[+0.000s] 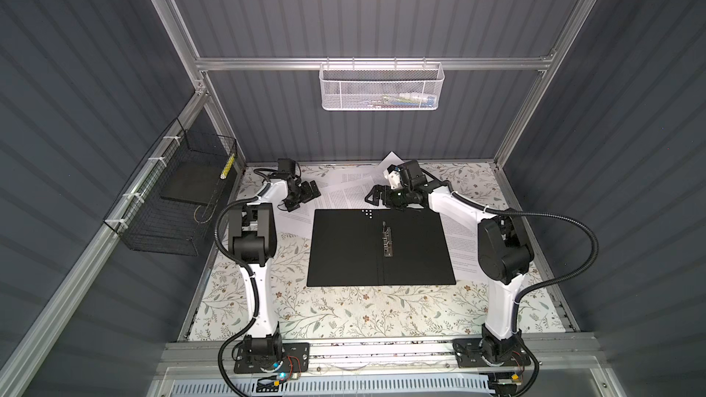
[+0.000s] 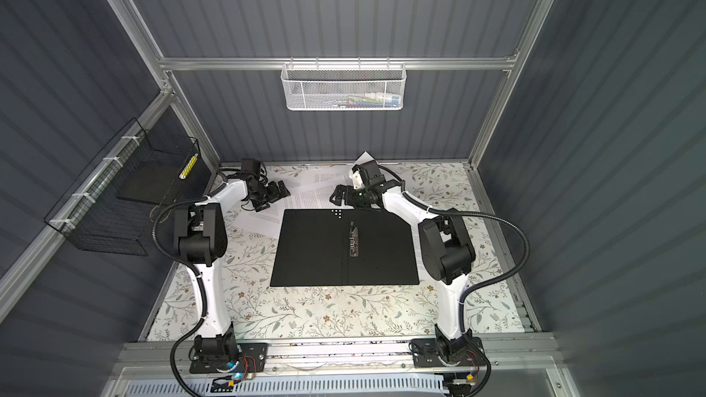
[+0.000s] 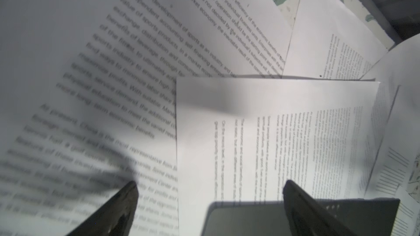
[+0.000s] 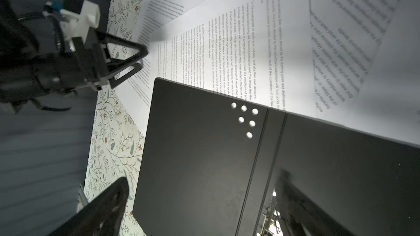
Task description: Put the files into the folder
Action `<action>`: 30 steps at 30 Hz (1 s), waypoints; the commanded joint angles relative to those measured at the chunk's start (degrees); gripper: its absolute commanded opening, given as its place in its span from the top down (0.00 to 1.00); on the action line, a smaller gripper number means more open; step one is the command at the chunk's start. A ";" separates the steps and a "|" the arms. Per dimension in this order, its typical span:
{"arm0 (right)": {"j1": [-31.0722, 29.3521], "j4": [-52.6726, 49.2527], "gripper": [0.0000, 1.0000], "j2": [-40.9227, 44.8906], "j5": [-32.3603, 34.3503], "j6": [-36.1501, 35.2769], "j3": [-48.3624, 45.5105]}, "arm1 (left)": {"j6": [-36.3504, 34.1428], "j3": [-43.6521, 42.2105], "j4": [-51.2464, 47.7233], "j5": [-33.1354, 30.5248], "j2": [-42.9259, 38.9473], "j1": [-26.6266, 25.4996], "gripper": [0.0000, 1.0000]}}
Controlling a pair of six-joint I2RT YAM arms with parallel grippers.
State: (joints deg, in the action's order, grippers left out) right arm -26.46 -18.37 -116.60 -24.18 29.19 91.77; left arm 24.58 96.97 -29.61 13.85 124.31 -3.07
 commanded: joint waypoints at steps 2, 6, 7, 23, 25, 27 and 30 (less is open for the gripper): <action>3.59 -7.65 0.01 -6.03 0.82 -1.83 7.01 | 0.88 -0.70 0.39 6.01 -3.60 0.05 0.00; 5.13 -9.24 0.01 -10.77 0.17 -3.80 11.54 | 1.47 -0.60 2.28 10.30 -2.35 -0.32 0.00; 5.57 -9.85 0.01 -11.93 -0.43 -4.09 12.83 | 1.61 -0.14 2.71 11.58 -1.78 -0.64 0.00; 8.15 -9.20 0.01 -18.22 -3.85 -4.24 19.07 | 0.30 8.38 -0.21 14.59 9.80 -3.96 0.00; 9.22 -9.41 0.01 -17.63 -3.93 -4.32 18.89 | 1.00 8.63 -0.81 13.42 10.80 -3.50 0.00; 9.88 -10.37 0.01 -17.11 -4.19 -4.73 19.16 | 2.52 8.70 0.06 12.62 11.74 -2.93 0.00; 9.73 -10.86 0.01 -15.74 -5.04 -5.69 18.03 | 2.94 11.65 -0.74 11.73 13.90 -2.73 0.00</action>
State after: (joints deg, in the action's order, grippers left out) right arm -16.97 -27.51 -134.69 -27.68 25.04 109.62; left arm 26.61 107.15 -27.38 28.49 133.88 -6.57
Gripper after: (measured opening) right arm 0.989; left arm 0.996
